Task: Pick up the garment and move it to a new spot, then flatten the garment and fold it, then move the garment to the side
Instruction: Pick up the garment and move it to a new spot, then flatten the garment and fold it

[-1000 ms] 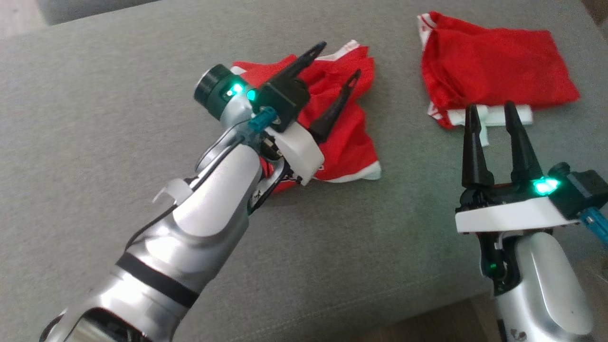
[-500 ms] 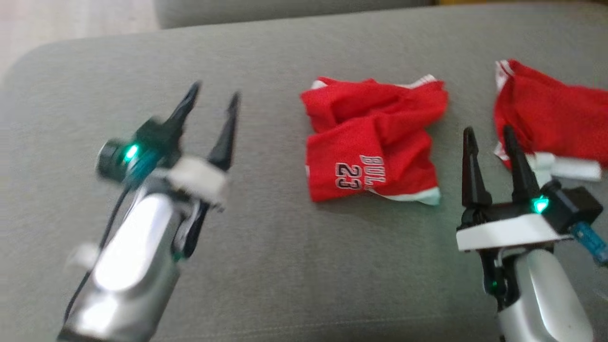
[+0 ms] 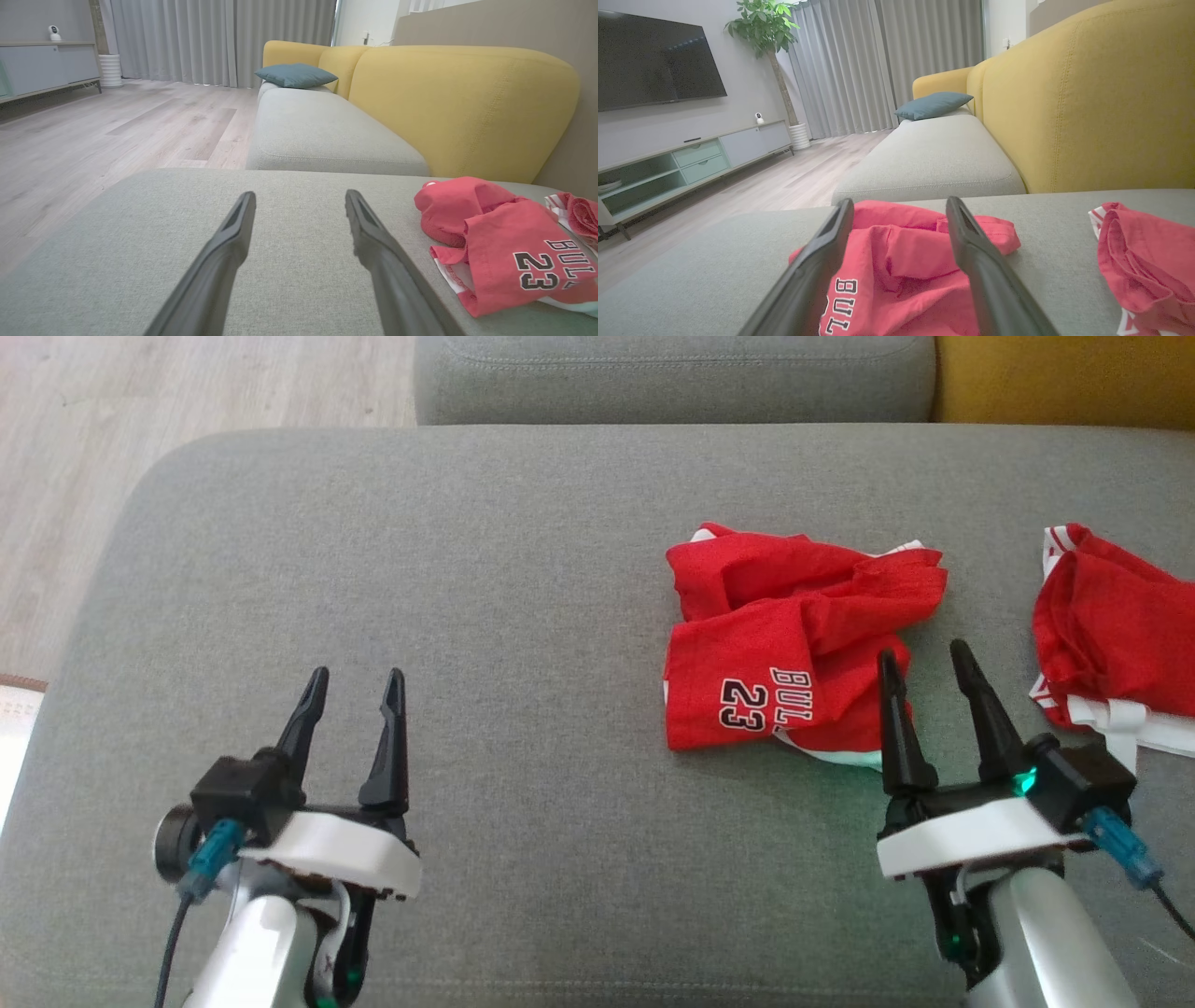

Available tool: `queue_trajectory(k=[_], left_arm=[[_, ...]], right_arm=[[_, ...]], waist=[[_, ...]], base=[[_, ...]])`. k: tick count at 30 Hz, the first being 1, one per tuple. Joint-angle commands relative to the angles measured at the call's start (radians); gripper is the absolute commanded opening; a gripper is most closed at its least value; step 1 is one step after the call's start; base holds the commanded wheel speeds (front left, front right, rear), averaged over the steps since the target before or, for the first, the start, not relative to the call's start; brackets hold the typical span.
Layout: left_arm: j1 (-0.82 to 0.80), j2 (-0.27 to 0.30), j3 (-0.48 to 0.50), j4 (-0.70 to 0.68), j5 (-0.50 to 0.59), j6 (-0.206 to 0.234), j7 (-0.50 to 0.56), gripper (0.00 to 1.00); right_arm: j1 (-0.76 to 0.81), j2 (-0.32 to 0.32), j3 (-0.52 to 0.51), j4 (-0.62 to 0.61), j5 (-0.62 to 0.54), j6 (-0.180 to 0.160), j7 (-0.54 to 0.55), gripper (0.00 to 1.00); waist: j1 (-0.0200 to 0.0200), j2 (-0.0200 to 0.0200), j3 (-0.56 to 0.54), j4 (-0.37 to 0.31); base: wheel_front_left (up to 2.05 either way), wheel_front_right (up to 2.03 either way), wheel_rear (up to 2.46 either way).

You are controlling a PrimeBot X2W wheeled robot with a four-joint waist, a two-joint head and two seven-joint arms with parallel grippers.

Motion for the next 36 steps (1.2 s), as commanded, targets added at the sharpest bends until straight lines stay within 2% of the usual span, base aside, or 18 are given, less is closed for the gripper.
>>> queue_trajectory(k=[1, 6, 16, 25, 26, 27, 31, 36], left_arm=[[-0.038, -0.001, 0.054, -0.043, 0.020, -0.013, -0.012, 1.00], [-0.033, -0.021, 0.072, -0.038, 0.049, -0.041, -0.012, 1.00], [-0.036, -0.069, 0.104, -0.014, 0.092, -0.092, -0.012, 1.00], [-0.057, -0.097, 0.116, 0.010, 0.114, -0.125, -0.012, 1.00], [-0.060, -0.100, 0.115, 0.012, 0.116, -0.127, -0.012, 1.00], [-0.062, -0.102, 0.114, 0.015, 0.118, -0.130, -0.012, 1.00], [-0.066, -0.109, 0.120, 0.022, 0.120, -0.135, -0.012, 1.00], [-0.058, -0.114, 0.127, 0.034, 0.119, -0.140, -0.012, 1.00]], right_arm=[[-0.019, -0.002, 0.028, -0.028, -0.007, 0.003, -0.009, 1.00], [-0.022, -0.002, 0.044, -0.010, -0.011, 0.003, -0.009, 1.00], [-0.072, -0.002, 0.097, 0.122, -0.046, 0.003, 0.085, 1.00], [-0.165, -0.002, 0.094, 0.235, -0.059, 0.003, 0.110, 1.00], [-0.177, -0.002, 0.094, 0.250, -0.065, 0.003, 0.112, 0.71], [-0.188, -0.002, 0.096, 0.261, -0.069, 0.003, 0.111, 0.00], [-0.236, -0.002, 0.138, 0.287, -0.060, 0.003, 0.096, 0.00], [-0.327, -0.002, 0.240, 0.284, -0.006, 0.003, 0.073, 0.00]], waist=[[0.0001, -0.0001, 0.002, 0.003], [0.0001, -0.0001, 0.005, 0.010], [0.0001, -0.0001, 0.038, 0.052], [0.0001, -0.0001, 0.089, 0.108], [0.0001, -0.0001, 0.092, 0.114], [0.0001, -0.0001, 0.094, 0.119], [0.0001, -0.0001, 0.092, 0.131], [0.0001, -0.0001, 0.068, 0.138]], base=[[0.00, 0.00, 0.00], [0.00, 0.00, 0.00], [0.00, 0.00, 0.00], [0.00, 0.00, 0.00], [0.00, 0.00, 0.00], [0.00, 0.00, 0.00], [0.00, 0.00, 0.00], [0.00, 0.00, 0.00]])
